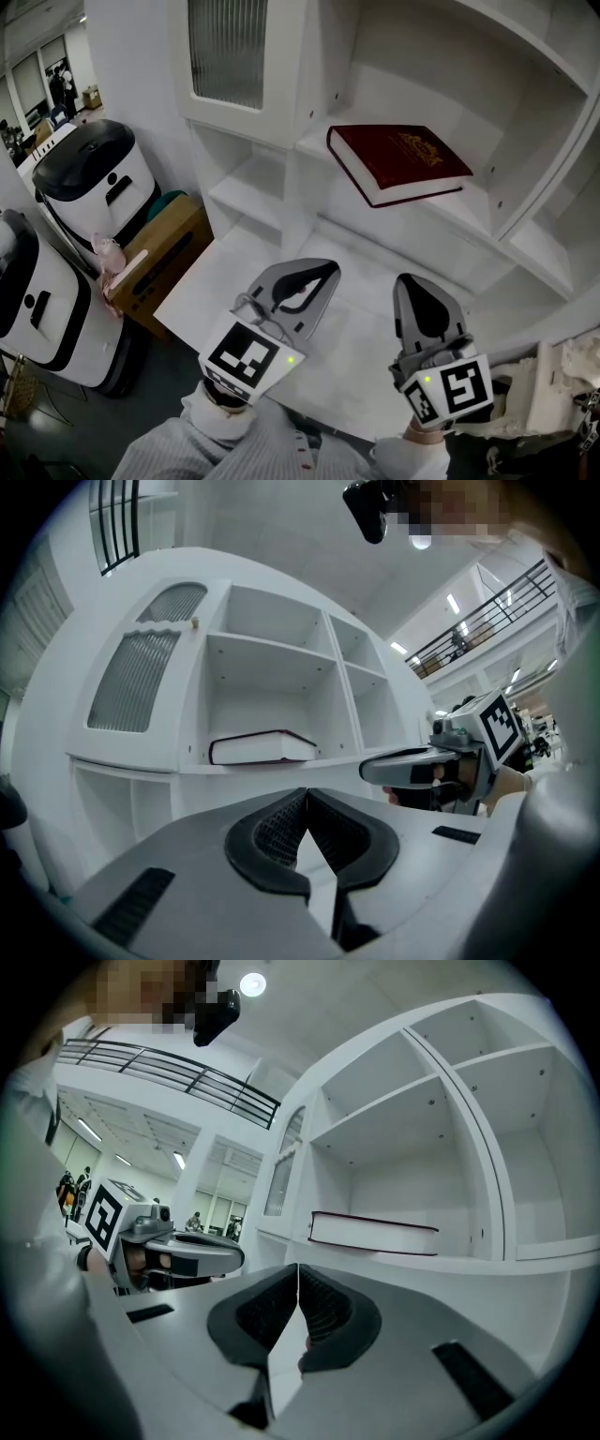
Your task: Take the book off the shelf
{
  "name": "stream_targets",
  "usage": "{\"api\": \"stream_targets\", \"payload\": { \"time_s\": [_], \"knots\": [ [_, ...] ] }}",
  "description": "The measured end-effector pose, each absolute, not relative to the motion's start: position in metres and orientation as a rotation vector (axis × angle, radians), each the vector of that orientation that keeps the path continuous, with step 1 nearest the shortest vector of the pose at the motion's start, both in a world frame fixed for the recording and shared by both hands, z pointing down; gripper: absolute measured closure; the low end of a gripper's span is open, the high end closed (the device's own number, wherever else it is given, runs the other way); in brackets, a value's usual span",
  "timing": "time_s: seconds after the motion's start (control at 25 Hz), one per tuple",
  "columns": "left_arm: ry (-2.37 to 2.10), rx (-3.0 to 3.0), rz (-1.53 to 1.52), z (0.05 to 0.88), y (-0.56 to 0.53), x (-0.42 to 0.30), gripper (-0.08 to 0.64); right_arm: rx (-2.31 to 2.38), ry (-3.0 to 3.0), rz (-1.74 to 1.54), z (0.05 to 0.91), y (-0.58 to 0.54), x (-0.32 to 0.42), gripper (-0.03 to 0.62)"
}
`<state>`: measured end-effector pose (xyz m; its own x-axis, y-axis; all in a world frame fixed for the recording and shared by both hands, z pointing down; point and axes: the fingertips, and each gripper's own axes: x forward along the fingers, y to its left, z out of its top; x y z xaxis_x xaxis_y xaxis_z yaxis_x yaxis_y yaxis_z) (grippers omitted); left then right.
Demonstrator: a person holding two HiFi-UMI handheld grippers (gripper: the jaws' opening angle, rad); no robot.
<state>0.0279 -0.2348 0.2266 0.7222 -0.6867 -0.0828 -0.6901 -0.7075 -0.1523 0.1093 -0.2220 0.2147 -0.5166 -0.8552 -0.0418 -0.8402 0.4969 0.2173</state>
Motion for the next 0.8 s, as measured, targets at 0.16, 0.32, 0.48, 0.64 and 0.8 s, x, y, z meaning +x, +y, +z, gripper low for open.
{"api": "stream_targets", "payload": {
  "time_s": [0.16,0.32,0.48,0.64,0.8],
  "knots": [
    [1.079,-2.741,0.012,0.221,-0.252,0.029,0.548,1.543,-2.642,-0.35,0.207,-0.238,0.11,0.577],
    [1.049,-2.73,-0.004,0.218,-0.267,0.031,0.548,1.574,-2.628,-0.362,0.202,-0.252,0.112,0.577],
    [1.02,-2.722,-0.016,0.217,-0.278,0.035,0.548,1.592,-2.619,-0.372,0.201,-0.263,0.114,0.577],
    [1.007,-2.714,-0.023,0.215,-0.288,0.036,0.548,1.599,-2.618,-0.38,0.199,-0.272,0.114,0.577],
    [1.006,-2.699,-0.03,0.212,-0.296,0.035,0.548,1.598,-2.601,-0.412,0.197,-0.28,0.113,0.577]
  ]
}}
